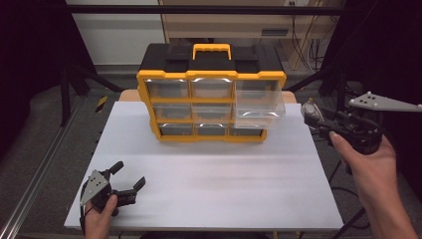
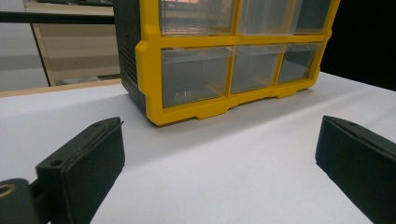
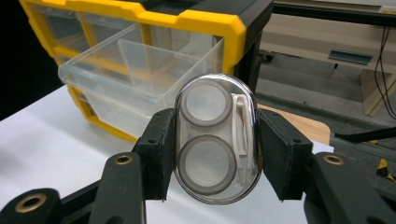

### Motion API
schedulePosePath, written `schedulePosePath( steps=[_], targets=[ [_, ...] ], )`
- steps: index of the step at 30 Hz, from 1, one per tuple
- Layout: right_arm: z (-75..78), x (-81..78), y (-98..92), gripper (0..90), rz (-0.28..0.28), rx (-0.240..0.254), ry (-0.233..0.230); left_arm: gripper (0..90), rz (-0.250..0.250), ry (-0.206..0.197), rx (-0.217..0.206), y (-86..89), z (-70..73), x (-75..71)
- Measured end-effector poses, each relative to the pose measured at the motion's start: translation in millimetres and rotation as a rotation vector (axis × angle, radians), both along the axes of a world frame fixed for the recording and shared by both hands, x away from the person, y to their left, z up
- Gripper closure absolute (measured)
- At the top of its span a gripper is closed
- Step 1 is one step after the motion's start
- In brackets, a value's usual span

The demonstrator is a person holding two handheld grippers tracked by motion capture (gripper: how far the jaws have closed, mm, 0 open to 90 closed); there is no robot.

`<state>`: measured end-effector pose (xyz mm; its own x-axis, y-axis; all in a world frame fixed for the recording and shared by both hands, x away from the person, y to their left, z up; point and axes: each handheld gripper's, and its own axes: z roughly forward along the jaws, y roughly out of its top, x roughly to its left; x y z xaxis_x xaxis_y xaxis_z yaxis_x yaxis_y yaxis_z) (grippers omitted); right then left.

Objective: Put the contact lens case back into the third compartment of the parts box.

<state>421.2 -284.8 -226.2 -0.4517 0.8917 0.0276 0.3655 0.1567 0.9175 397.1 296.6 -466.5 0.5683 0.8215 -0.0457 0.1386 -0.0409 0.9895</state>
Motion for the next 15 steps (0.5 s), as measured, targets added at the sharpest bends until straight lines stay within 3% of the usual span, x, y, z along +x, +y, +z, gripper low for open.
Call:
schedulePosePath(
  steps=[9,15],
  targets=[
    [16.7,4.1,-2.9,49.0,-0.022,-0.005,0.011,1.1,-0.008,-0.004,-0.015,-0.3,0.5,0.5],
    [24.5,17.6,8.7,49.1,-0.008,-0.006,0.007,1.1,0.0,-0.007,-0.017,1.3,1.1,-0.1]
  ],
)
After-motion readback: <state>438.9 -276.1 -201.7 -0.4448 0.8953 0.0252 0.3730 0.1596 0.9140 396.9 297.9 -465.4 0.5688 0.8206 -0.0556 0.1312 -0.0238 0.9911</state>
